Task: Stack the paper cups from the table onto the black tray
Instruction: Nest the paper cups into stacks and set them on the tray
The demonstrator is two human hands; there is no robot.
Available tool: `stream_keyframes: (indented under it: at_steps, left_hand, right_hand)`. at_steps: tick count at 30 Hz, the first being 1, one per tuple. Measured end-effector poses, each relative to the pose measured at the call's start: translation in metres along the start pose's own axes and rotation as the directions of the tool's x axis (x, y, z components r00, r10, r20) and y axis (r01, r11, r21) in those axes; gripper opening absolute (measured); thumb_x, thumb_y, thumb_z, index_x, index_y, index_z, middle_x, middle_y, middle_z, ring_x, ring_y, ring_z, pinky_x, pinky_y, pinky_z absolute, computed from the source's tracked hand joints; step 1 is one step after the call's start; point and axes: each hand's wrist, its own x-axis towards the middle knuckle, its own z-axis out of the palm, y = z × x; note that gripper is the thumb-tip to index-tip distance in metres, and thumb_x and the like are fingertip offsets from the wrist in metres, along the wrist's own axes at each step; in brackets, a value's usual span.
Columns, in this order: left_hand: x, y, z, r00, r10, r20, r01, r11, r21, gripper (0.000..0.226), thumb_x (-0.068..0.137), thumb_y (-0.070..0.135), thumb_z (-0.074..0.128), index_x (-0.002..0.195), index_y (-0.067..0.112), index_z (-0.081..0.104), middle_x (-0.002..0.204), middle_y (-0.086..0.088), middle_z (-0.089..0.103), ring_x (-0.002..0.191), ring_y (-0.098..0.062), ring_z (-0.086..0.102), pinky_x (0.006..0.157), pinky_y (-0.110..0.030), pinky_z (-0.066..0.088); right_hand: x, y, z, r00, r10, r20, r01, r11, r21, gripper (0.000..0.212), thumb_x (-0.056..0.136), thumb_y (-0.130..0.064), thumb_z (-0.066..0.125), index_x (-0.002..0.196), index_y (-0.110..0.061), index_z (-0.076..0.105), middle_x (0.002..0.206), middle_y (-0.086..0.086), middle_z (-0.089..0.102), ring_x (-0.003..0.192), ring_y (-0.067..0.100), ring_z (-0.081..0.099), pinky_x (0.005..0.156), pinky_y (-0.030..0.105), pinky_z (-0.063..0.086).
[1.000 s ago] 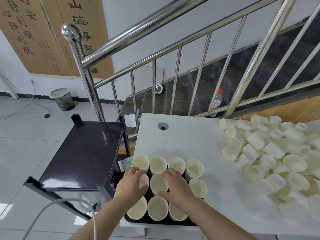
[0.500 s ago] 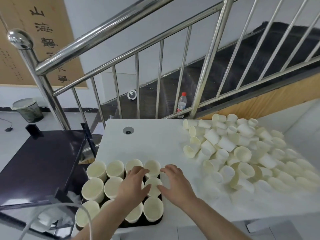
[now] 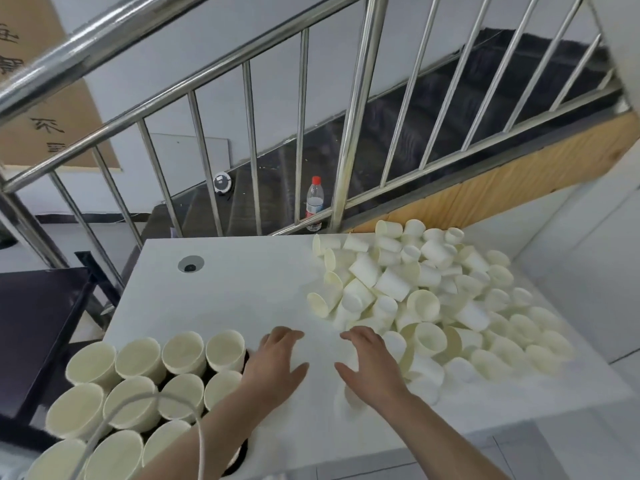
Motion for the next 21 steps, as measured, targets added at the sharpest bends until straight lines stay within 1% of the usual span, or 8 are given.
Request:
stream_keyframes:
  at_steps: [3,7,13,21]
  left_hand:
    - [0.032,0.003,0.003,0.999,-0.023,0.029,0.023,1.0,0.0,0.059,0.09,0.04,0.057,0.142,0.025,0.035,0.142,0.007,0.036,0.131,-0.015,0.036,0.102,-0.032,0.041]
    - [0.073,0.001,0.01,0.995,-0.079,0.061,0.078,0.997,0.008,0.064,0.088,0.044,0.057,0.144,0.025,0.031,0.141,0.006,0.035,0.129,-0.015,0.037,0.097,-0.034,0.046]
    - [0.129,-0.01,0.024,0.985,-0.122,0.123,0.123,0.992,0.003,0.069,0.086,0.045,0.061,0.144,0.024,0.029,0.14,0.003,0.035,0.128,-0.018,0.04,0.095,-0.034,0.046]
    - [0.171,-0.01,0.052,0.967,-0.193,0.168,0.199,0.98,-0.018,0.078,0.083,0.046,0.064,0.144,0.02,0.022,0.141,-0.001,0.031,0.127,-0.021,0.041,0.092,-0.035,0.047]
  right_hand:
    - [0.025,0.007,-0.004,1.0,0.02,0.017,-0.02,1.0,-0.014,0.053,0.093,-0.037,0.059,0.141,-0.024,0.041,0.144,-0.011,0.032,0.133,0.008,0.033,0.097,0.023,0.041]
    - [0.059,0.012,-0.006,0.998,0.039,0.057,-0.037,0.998,-0.044,0.054,0.092,-0.036,0.059,0.141,-0.023,0.04,0.144,-0.011,0.033,0.133,0.009,0.034,0.097,0.023,0.042]
    - [0.118,0.016,0.002,0.992,0.055,0.114,-0.046,0.996,-0.078,0.054,0.092,-0.035,0.059,0.141,-0.023,0.04,0.146,-0.008,0.032,0.134,0.012,0.034,0.1,0.027,0.044]
    - [0.145,0.033,0.003,0.991,0.039,0.128,-0.03,0.997,-0.069,0.052,0.092,-0.031,0.06,0.14,-0.024,0.042,0.142,-0.01,0.034,0.132,0.009,0.035,0.096,0.024,0.045]
